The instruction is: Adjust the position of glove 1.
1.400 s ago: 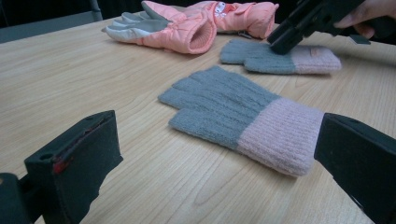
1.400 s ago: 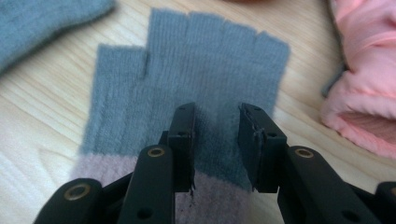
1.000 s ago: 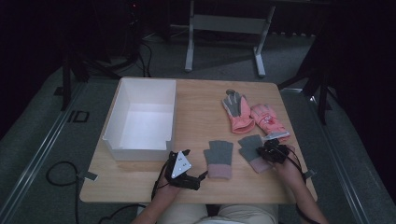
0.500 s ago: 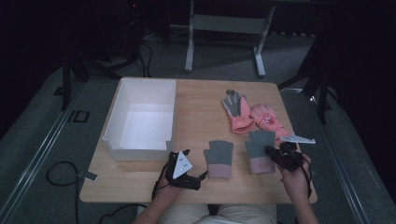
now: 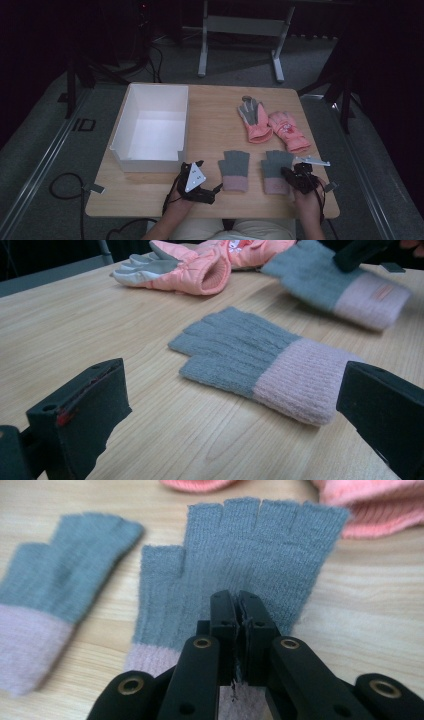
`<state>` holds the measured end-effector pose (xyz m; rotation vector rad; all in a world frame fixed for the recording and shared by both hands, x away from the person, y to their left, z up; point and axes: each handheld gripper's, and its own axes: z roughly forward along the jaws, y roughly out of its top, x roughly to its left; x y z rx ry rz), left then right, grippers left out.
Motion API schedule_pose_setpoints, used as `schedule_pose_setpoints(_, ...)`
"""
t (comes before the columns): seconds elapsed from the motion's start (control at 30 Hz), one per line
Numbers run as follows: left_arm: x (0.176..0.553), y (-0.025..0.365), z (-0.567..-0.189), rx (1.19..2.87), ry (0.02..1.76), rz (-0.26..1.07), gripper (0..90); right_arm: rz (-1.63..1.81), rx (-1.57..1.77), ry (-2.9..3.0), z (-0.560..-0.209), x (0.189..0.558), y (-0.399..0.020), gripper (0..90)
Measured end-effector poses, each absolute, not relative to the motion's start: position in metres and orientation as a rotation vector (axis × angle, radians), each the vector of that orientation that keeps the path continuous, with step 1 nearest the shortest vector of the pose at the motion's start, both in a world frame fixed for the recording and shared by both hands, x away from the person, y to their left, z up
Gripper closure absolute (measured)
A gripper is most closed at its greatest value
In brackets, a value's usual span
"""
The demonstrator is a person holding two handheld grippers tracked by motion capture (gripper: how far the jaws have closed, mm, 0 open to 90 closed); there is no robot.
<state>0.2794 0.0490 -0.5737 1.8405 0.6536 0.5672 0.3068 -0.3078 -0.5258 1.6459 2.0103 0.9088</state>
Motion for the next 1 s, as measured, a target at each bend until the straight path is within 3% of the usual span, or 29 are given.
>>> schedule_pose_setpoints(0.37, 0.280, 0.049, -0.574, 1.845, 0.649, 0.562, 0.0, 0.881, 1.666, 2.049, -0.548, 0.317, -0.314, 82.6)
schedule_pose_setpoints(0.63, 0.280, 0.049, -0.573, 1.858, 0.639, 0.557, 0.0, 0.910, 1.548, 2.080, -0.534, 0.318, -0.320, 66.9)
schedule_pose_setpoints(1.0, 0.280, 0.049, -0.573, 1.850, 0.648, 0.558, 0.0, 0.833, 1.249, 2.318, -0.529, 0.330, -0.330, 64.9)
